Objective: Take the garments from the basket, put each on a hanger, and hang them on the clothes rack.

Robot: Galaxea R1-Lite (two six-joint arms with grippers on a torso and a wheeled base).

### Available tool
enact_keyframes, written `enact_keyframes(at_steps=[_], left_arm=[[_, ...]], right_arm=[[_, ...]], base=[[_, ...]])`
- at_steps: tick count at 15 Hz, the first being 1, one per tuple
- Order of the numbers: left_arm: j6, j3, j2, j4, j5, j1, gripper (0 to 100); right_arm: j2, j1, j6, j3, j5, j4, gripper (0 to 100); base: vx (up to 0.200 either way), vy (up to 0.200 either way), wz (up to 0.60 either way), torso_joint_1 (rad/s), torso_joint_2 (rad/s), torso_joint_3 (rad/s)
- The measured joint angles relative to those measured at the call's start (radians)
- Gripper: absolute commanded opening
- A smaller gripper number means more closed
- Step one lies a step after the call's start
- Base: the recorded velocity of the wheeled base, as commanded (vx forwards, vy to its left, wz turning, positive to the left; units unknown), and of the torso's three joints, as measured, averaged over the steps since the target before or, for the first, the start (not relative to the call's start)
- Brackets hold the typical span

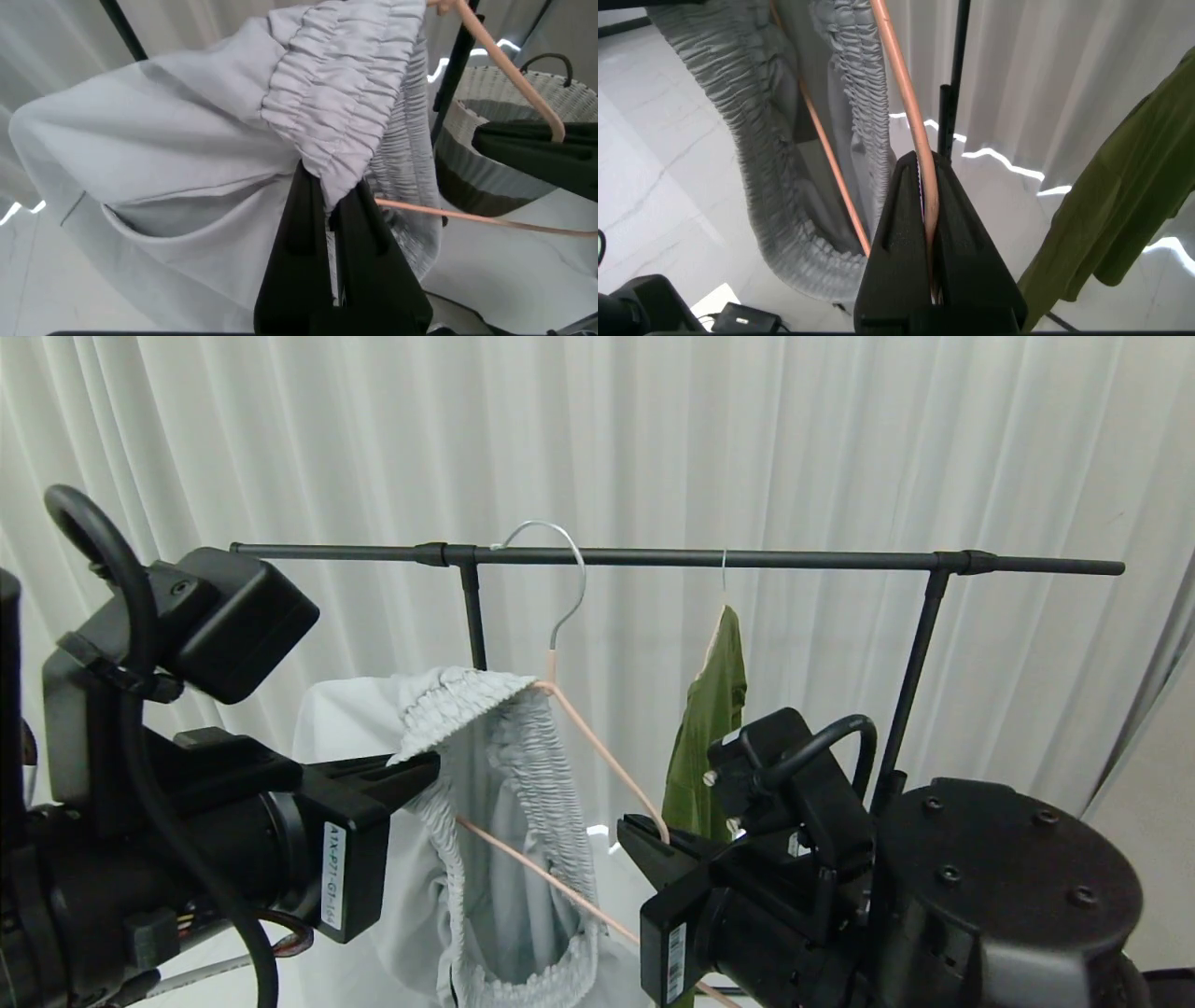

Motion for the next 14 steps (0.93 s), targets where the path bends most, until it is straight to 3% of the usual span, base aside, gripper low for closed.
enact_keyframes(at_steps=[3,7,11,14], left_arm=[[0.034,-0.004,0.001,-0.024,0.001,-0.019,0],[0.064,-0.020,0.024,-0.127,0.000,-0.062,0],[0.066,-0.030,0.043,-0.139,0.000,-0.175,0],[0.066,-0.001,0.043,-0.139,0.003,-0.205,0]], right_arm=[[0.000,0.005,-0.011,-0.002,0.000,-0.042,0],[0.005,0.016,-0.013,-0.004,0.000,-0.059,0],[0.012,0.011,-0.012,-0.006,0.001,-0.060,0],[0.013,0.000,-0.012,-0.007,0.001,-0.060,0]], base=[[0.000,0.000,0.00,0.000,0.00,0.000],[0.000,0.000,0.00,0.000,0.00,0.000],[0.000,0.000,0.00,0.000,0.00,0.000],[0.000,0.000,0.00,0.000,0.00,0.000]])
